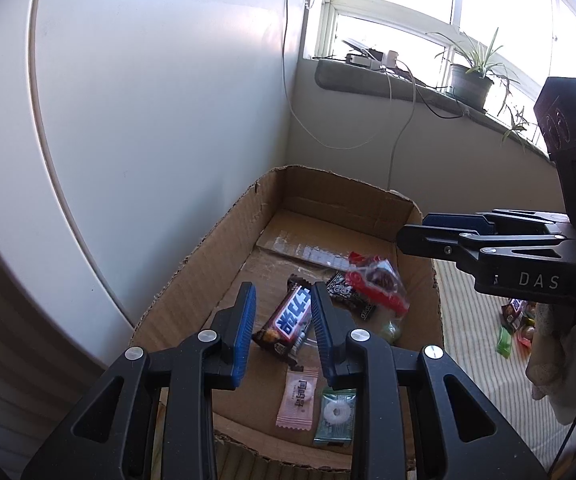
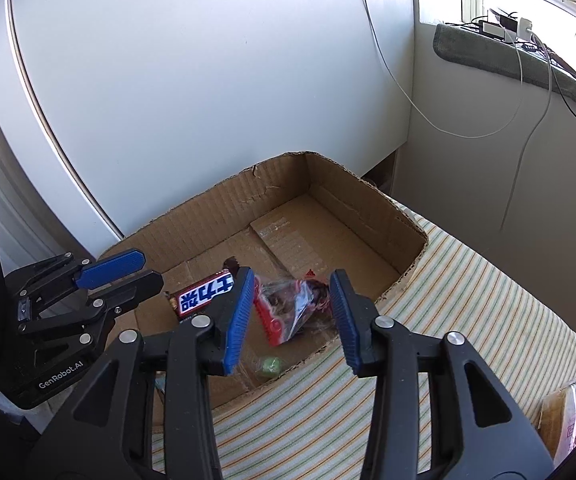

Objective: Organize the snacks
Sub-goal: 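Carry the bar and bag over the cardboard box and open both tools, then withdraw both open tools from the box back over the table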

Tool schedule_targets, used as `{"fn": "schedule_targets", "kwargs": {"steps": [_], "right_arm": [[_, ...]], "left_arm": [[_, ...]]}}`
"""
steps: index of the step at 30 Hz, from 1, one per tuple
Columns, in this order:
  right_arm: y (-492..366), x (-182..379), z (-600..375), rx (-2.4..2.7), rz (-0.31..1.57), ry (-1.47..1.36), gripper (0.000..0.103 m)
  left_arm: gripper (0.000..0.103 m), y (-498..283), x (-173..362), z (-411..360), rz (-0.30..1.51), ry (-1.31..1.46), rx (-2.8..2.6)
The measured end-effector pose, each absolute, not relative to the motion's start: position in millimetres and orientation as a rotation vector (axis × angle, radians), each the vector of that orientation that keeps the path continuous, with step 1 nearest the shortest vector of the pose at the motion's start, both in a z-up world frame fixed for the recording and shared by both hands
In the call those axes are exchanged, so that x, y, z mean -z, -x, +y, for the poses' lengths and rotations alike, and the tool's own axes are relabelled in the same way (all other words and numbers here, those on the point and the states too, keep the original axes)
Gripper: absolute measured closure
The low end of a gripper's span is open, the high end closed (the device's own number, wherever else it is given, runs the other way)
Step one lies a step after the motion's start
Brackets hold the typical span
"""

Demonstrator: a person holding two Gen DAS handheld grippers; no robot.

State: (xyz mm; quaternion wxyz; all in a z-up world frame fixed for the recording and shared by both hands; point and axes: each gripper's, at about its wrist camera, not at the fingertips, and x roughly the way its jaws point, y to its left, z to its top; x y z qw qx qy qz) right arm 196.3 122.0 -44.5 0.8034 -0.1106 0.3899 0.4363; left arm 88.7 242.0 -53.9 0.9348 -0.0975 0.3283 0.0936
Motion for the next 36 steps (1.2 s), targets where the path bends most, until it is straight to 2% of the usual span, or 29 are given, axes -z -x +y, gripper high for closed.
{"fn": "schedule_targets", "kwargs": {"steps": [3,9,15,17,21,23,24,29,36], "right_arm": [[-193.0,39.6,117.4,-0.922,0.81,0.238,0.035],[-188.6,30.9,107.1,-0.901,0.785,0.242,0.021],[-183.8,23.6,89.2,-0.878,0.774,0.239,0.019],[-181.7,21.3,80.9,-0.877,0.772,0.235,0.018],[-176.9,16.9,61.9,-0.862,0.761,0.229,0.012],[-174.7,14.9,51.6,-0.848,0.754,0.229,0.01],[-173.5,13.7,46.0,-0.842,0.75,0.228,0.009],[-167.1,7.4,14.1,-0.793,0.719,0.225,0.004],[-164.3,3.6,-39.3,-0.723,0.716,0.201,0.004]], "left_arm": [[0.076,-86.6,52.4,241.2,0.669,0.195,-0.194],[0.076,-82.4,45.6,236.1,0.658,0.189,-0.191],[0.076,-77.1,38.6,222.7,0.647,0.176,-0.179],[0.066,-75.9,36.2,216.3,0.642,0.171,-0.173],[0.065,-75.6,32.1,203.8,0.636,0.157,-0.157],[0.053,-75.5,30.2,197.1,0.631,0.155,-0.151],[0.052,-75.5,29.5,193.6,0.627,0.152,-0.145],[0.047,-76.4,29.4,174.2,0.626,0.142,-0.108],[0.047,-82.3,32.7,142.5,0.633,0.134,-0.04]]}}
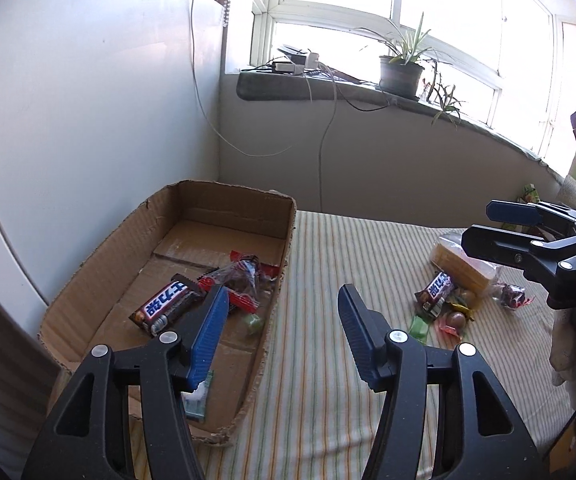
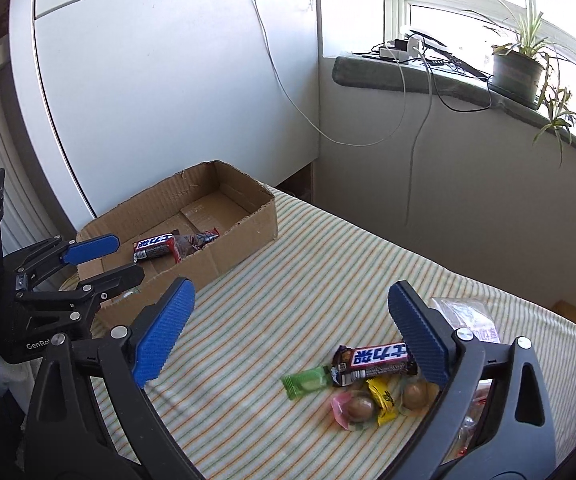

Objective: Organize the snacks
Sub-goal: 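Withdraw both open tools from the box back over the table, then grasp the green candy packet with the left tool while the right tool grasps the pink-wrapped round candy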

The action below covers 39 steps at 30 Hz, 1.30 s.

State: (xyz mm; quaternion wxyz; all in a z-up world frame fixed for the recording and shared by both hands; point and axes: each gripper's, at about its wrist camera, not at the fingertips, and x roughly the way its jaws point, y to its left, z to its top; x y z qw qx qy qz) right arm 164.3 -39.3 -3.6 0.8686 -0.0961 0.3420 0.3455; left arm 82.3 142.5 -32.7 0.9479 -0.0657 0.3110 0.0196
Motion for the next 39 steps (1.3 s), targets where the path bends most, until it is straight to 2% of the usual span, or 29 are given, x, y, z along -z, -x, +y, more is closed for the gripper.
{"fn": "schedule_targets", "kwargs": {"steps": [11,13,15,17,23,27,39], "right_arm": [[-156.1,22.5,-103.7,-0.677,0.774,0.162,0.004],[-152.9,31.4,-110.9,-0.681,0.796,0.166,0.011],[-150.4,41.5,-114.8,-0.692,0.834,0.169,0.027],[-147.6,53.2,-116.2,-0.714,0.875,0.167,0.033],[-146.8,82.2,-108.0,-0.752,0.954,0.181,0.054],[-155.9,93.8,-105.0,-0.743,0.99,0.16,0.059],[-173.6,106.0,-107.4,-0.69,0.996,0.181,0.059]], "left_arm": [[0.048,-95.1,44.5,100.2,0.676,0.132,0.088],[0.054,-98.2,48.5,92.3,0.692,0.126,0.11],[0.06,-101.7,53.1,84.3,0.71,0.123,0.137],[0.067,-105.9,58.0,77.1,0.73,0.124,0.169],[0.073,-118.5,72.1,54.9,0.784,0.104,0.226],[0.075,-125.3,80.4,47.5,0.813,0.093,0.248],[0.075,-142.5,96.8,27.8,0.873,-0.006,0.297]]}}
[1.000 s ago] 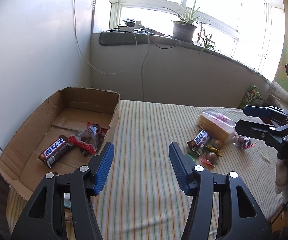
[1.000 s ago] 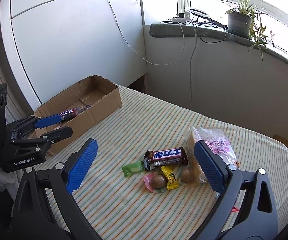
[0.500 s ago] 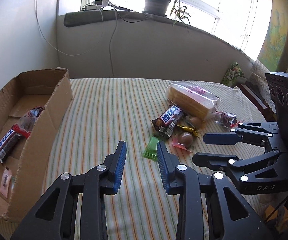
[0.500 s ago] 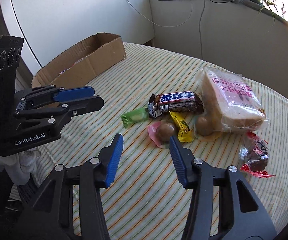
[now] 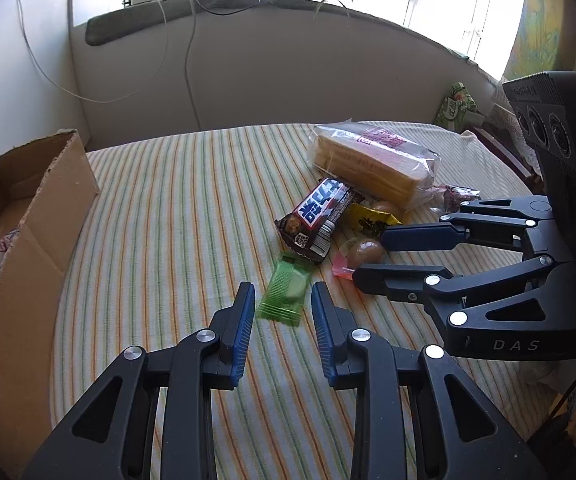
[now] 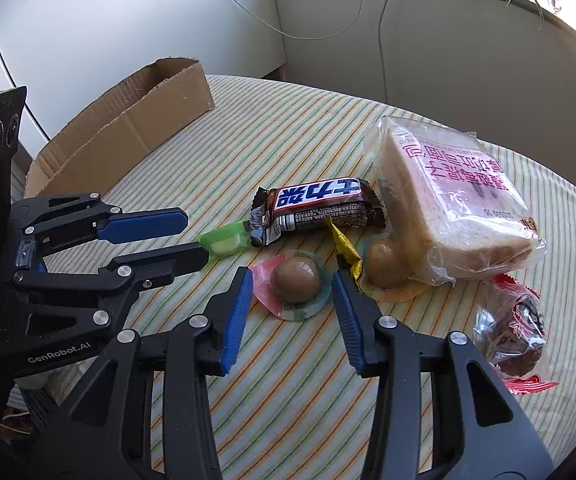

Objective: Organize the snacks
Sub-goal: 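Grasp the green candy packet with the left tool while the right tool grasps the pink-wrapped round candy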

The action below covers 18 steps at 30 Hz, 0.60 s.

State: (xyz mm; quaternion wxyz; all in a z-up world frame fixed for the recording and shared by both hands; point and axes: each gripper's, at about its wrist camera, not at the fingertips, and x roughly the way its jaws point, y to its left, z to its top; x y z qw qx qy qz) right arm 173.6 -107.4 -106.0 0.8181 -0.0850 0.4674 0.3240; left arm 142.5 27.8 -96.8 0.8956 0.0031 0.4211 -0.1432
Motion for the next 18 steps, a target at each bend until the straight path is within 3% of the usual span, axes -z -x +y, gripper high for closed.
{"fn": "schedule_targets", "kwargs": {"steps": [13,18], "right_arm": [[-179.2,110.2,-98.0,-0.718,0.987,0.244,0.059],[-183.9,110.3,-94.0,-0.72,0.994,0.237,0.058]], "left_arm": [[0.075,-156.9,108.0,14.7,0.902,-0.08,0.316],[0.08,-155.6,108.3,14.7,0.899,-0.077,0.319]]}}
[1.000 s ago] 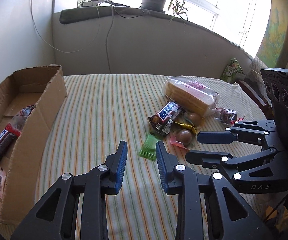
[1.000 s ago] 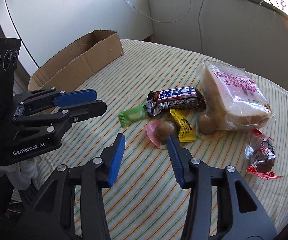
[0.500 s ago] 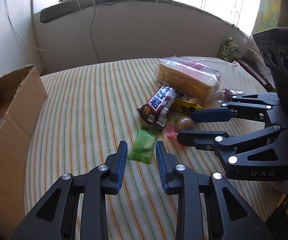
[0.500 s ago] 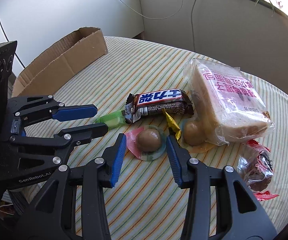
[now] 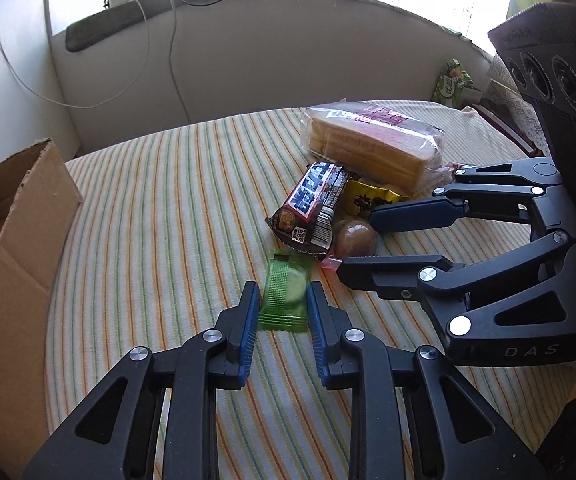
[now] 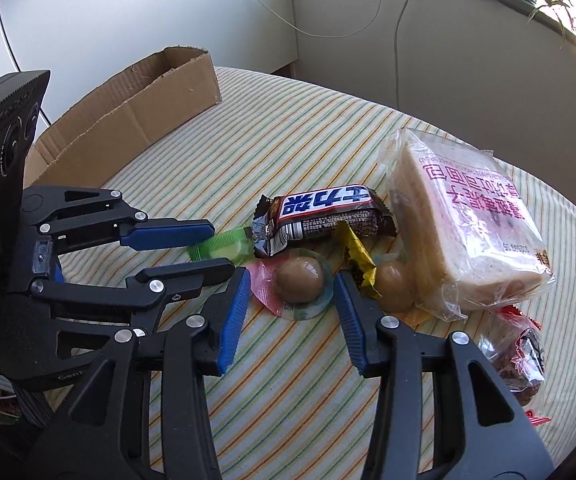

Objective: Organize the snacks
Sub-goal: 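Grasp the green candy packet with the left tool while the right tool grasps the pink-wrapped round candy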

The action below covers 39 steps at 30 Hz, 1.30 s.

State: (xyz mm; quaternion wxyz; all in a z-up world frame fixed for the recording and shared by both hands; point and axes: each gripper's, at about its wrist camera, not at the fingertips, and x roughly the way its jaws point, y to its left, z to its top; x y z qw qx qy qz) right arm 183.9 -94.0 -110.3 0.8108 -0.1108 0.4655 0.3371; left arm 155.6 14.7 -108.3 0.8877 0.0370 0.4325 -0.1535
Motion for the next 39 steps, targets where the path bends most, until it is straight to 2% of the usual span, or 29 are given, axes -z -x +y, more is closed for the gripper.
{"fn": "schedule_targets", "kwargs": {"steps": [7,10,11,19,21,33,34,35,36,39], "right_arm": [[-187.9,111.9,-91.1,-0.713,1.0,0.225,0.059],[-183.6,110.1,-89.8,-0.707,0.975,0.254,0.065],[-182.3,108.7,-90.5,-0.706,0.97,0.26,0.076],[-183.1,106.7,-87.5,-0.708,0.971,0.297,0.075],[-182.6,107.2,-80.5,-0.705,0.971,0.346,0.07],[-184.2,110.2,-73.7,-0.718,0.958,0.356,0.074],[-183.0,108.9,-74.5,-0.721,0.955,0.349,0.08],[-181.4,106.9,-75.4,-0.716,0.947,0.346,0.092],[-178.9,104.4,-76.1,-0.717,0.942,0.345,0.098],[-173.3,100.3,-76.2,-0.728,0.94,0.363,0.098]], "left_arm": [[0.08,-150.9,105.5,24.7,0.893,-0.061,0.303],[0.081,-148.9,104.3,27.3,0.887,-0.059,0.297],[0.081,-147.8,103.8,28.4,0.883,-0.056,0.294],[0.081,-141.9,103.1,35.7,0.881,-0.051,0.294],[0.081,-141.5,103.2,37.8,0.879,-0.045,0.292],[0.081,-133.4,94.3,54.9,0.852,-0.005,0.269],[0.081,-132.0,92.6,55.8,0.848,-0.002,0.267],[0.081,-130.3,90.7,57.0,0.842,0.0,0.264],[0.081,-128.2,88.7,58.4,0.835,0.004,0.261],[0.081,-122.4,83.6,63.5,0.819,0.018,0.257]]}}
